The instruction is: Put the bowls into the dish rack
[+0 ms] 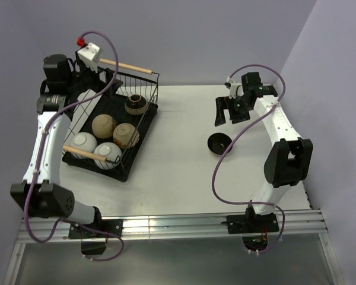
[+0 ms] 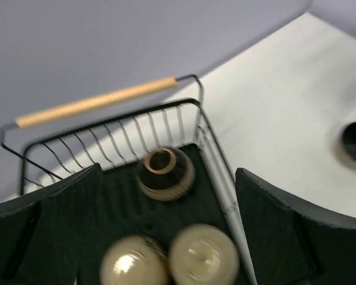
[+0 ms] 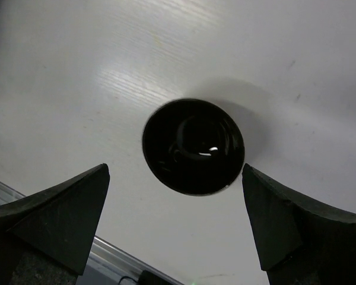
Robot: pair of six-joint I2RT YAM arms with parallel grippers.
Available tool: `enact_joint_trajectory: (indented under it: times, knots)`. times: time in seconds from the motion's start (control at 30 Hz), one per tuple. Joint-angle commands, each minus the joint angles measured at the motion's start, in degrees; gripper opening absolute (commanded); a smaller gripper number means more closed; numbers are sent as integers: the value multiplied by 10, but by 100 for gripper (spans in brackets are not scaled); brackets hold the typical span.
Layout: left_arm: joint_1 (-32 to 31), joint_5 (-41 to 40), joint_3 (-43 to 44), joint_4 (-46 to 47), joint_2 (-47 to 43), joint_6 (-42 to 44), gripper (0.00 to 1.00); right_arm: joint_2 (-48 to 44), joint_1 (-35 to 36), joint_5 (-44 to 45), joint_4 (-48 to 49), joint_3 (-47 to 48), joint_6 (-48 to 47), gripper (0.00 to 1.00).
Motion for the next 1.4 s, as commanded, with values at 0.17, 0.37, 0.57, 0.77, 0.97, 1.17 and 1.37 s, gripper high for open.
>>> enact_joint_trajectory:
  times: [0.17,0.37,0.57,0.77,0.97,1.17,1.37]
  knots:
    - [0,-30,-162,6,-175,-164,99,63,-35,24,-20,-39,-55,93]
    - [0,-60,-203,-33,-216,-160,99,104,-52,17,13,-56,-48,84]
    - [0,-61,-233,-48,-234,-169,99,131,-48,15,53,-87,-39,68]
    - [0,-92,-256,-37,-243,-193,99,135,-46,12,89,-120,-27,48]
    - [4,-93,-260,-31,-229,-223,99,124,-45,-4,107,-132,-15,22]
    - [6,-66,-279,22,-259,-225,99,90,-45,-52,107,-119,-13,0]
    - [6,-55,-193,-32,-213,-214,99,4,-45,-174,141,-81,38,0]
